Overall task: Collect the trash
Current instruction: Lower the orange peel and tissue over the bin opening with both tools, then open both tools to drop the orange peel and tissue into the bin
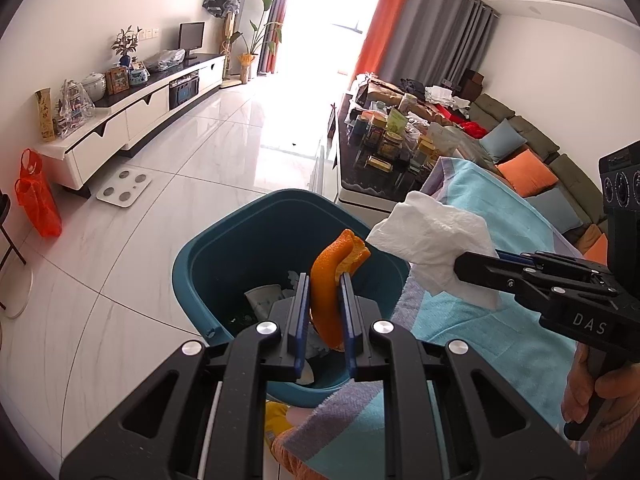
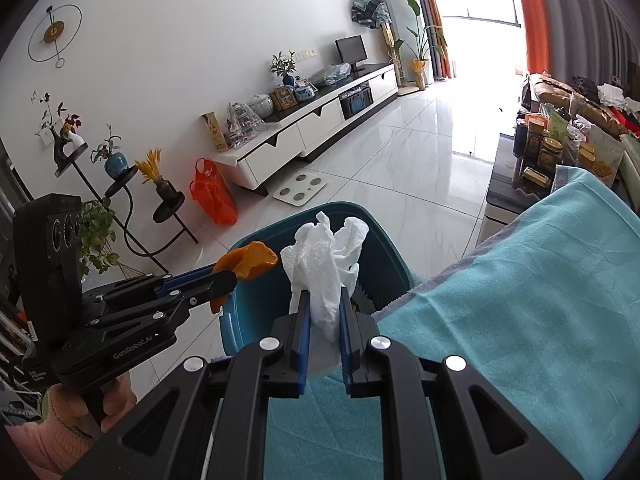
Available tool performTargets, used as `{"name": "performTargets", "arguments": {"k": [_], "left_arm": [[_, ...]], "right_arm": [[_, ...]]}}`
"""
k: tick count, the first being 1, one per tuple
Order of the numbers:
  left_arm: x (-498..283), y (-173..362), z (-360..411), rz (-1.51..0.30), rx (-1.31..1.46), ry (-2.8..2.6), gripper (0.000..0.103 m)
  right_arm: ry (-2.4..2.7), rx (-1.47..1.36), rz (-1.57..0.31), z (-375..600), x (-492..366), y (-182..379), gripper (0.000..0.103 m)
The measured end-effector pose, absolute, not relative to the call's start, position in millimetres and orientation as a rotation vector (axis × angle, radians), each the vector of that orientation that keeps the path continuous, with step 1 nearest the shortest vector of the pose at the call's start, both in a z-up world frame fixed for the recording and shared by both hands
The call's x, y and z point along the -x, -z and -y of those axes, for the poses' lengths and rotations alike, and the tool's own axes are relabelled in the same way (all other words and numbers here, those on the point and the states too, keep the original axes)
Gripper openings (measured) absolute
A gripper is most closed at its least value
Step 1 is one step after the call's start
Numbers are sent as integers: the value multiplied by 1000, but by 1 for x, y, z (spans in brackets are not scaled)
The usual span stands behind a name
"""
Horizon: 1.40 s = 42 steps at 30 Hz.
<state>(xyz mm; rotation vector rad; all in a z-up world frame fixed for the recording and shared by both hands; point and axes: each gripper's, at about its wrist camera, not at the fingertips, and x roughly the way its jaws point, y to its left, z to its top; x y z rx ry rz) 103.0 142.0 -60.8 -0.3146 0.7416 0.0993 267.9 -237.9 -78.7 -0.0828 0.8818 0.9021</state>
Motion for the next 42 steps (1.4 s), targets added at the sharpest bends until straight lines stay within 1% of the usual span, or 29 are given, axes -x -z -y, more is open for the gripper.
{"name": "performTargets", "arguments": {"k": [17,42], "left_arm": [[-108,59,-142,-749,330,-125,15],[-132,84,-143,-788,346,-156,16]], "right_arm": [[-908,103,-910,220,-274,89,12],[-891,123,-982,194,-288,106,12]]}}
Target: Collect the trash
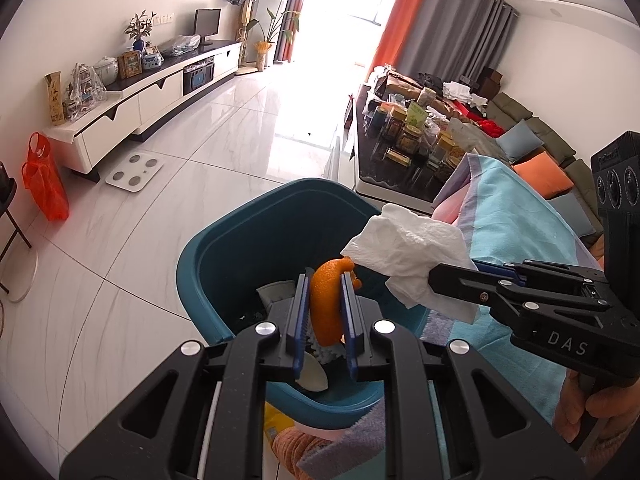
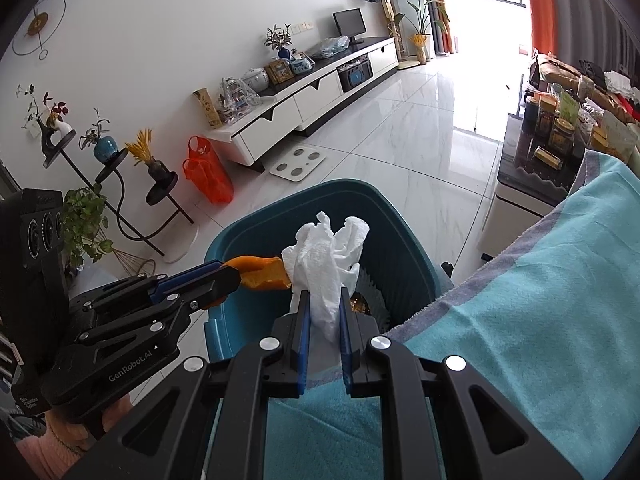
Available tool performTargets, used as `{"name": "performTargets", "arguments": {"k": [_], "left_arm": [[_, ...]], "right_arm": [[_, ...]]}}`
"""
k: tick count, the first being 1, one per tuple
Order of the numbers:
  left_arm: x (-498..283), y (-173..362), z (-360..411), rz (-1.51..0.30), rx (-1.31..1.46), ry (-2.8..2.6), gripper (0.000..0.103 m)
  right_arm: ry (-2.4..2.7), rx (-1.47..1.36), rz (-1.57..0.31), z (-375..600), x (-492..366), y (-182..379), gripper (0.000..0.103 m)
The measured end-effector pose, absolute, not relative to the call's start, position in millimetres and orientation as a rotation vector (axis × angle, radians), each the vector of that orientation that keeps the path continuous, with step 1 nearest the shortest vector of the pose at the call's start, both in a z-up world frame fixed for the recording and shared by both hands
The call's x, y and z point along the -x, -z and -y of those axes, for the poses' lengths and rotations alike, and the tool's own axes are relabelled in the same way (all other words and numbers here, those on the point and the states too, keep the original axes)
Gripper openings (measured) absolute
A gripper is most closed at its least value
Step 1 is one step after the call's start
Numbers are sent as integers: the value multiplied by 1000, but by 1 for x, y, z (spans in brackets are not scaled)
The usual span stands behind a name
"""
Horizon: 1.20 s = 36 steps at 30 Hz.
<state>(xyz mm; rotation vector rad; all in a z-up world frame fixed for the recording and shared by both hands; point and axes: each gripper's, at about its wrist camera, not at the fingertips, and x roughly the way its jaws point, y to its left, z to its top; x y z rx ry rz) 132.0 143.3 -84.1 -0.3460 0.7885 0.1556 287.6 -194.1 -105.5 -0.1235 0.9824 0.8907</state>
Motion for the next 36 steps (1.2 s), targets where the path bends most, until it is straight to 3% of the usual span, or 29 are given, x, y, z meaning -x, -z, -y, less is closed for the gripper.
{"name": "performTargets", "arguments": {"k": [12,24,31,34,36], "left_arm": [[-150,102,-144,-813,361,-162,19],[-142,103,-145,-780,381,-173,38],[-123,84,-135,-713,345,-152,57],[-111,75,-131,-681,333,-138,69],[-101,69,-123,-652,304,-132,76]], "right_arm": [[-873,115,-1030,183,-296,114,19],[-842,57,-1019,198,-300,114,21],[-850,40,-985,215,-291,105,22],[-853,36,-952,227,-281,97,27],[-836,36,-914,237,-273,90,38]]}}
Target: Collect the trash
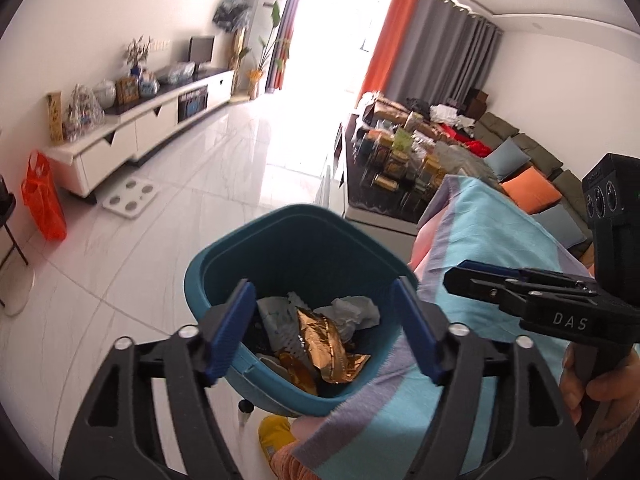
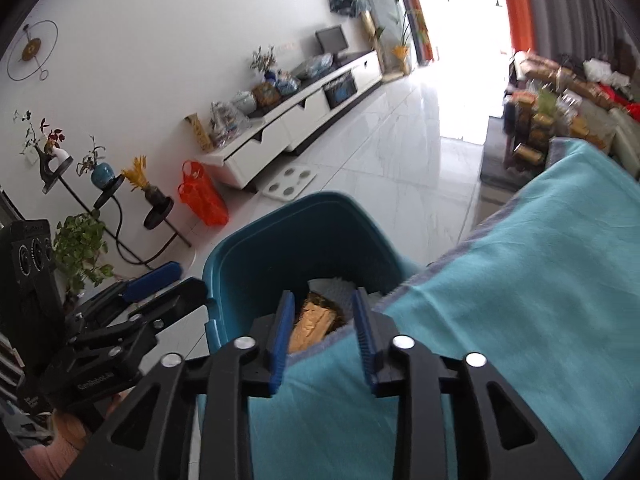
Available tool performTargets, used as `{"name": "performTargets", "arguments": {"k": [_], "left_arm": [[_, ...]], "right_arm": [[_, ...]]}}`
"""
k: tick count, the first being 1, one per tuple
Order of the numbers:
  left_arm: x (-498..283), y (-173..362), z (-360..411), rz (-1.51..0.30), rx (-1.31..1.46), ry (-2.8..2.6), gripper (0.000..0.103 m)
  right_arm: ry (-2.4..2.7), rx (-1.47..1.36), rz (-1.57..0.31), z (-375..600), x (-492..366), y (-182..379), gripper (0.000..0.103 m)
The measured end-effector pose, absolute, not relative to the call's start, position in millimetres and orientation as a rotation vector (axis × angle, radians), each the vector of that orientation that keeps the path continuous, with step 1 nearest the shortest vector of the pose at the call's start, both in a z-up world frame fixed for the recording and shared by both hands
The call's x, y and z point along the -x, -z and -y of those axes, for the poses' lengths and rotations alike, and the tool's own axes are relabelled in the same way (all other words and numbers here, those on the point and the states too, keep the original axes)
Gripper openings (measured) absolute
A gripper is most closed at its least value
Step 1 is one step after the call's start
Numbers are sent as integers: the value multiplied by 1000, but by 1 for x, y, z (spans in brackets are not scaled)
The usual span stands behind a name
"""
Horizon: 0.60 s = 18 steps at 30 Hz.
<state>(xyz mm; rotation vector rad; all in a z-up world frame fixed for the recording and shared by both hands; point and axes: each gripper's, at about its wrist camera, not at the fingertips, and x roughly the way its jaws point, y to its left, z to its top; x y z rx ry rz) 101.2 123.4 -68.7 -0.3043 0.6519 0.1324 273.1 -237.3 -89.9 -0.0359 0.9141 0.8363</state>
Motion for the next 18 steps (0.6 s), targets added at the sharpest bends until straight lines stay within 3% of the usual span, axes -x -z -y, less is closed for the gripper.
{"name": "performTargets", "arguments": {"k": [1,3,6,11,18], "left_arm": [[-95,66,-121,-640,288,-131,84],[-85,60,-115,-612,267,-128,98],[-72,53,-104,-586,255,-101,98],[-55,43,-73,-546,233,-71,98],[-41,31,-12,-473,169,-8,98]], "right_arm": [[-832,31,-900,243,-271,87,45],[-816,20,-861,256,-263,81,48],[-788,14,-813,278,-250,72,54],[-693,-2,-705,328,-224,61,77],[-495,-8,-580,403,-182,57,93]]}}
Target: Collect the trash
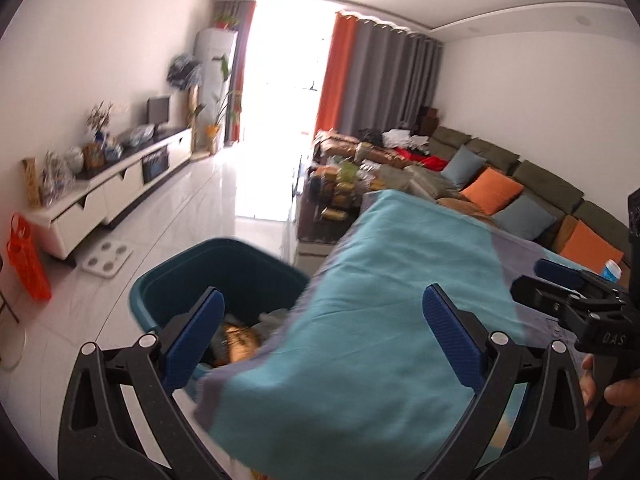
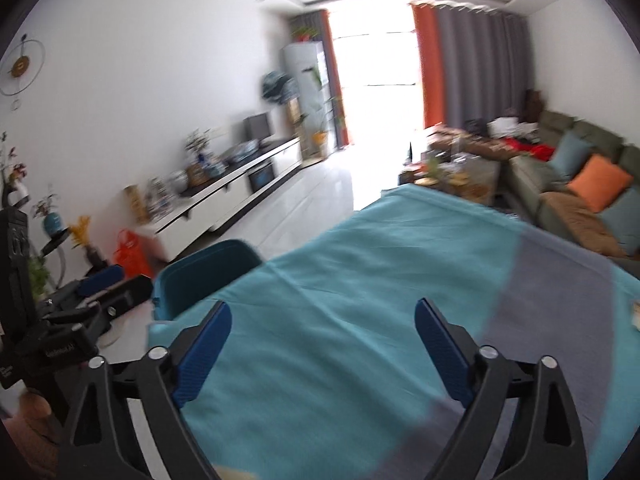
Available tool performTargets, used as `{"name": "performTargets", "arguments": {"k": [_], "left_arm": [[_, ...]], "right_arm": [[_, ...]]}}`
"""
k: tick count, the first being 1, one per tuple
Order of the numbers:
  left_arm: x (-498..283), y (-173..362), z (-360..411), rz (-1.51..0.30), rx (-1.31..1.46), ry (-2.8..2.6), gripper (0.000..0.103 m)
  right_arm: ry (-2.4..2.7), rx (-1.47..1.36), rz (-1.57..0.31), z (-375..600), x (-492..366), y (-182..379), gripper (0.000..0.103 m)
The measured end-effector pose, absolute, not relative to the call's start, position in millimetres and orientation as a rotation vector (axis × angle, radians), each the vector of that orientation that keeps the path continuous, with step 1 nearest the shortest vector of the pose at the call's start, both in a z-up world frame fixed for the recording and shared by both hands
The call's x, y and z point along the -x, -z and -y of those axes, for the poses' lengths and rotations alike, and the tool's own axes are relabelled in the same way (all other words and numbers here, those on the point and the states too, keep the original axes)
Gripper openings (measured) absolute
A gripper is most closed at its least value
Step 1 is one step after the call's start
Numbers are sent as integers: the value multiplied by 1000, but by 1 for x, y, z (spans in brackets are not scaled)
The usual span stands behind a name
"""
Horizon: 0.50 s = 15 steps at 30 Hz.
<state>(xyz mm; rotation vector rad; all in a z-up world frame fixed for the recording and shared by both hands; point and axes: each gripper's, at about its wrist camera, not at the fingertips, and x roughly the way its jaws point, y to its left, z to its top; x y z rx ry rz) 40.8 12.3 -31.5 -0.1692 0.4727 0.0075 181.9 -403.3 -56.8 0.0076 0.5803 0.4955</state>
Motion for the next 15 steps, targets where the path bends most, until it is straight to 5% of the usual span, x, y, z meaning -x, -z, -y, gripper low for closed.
{"name": "performTargets", "arguments": {"k": [15], "left_arm": [[-41,6,81,-339,85,98,98]], "right_arm": [[-189,-40,-393,494,-123,54,96]]}}
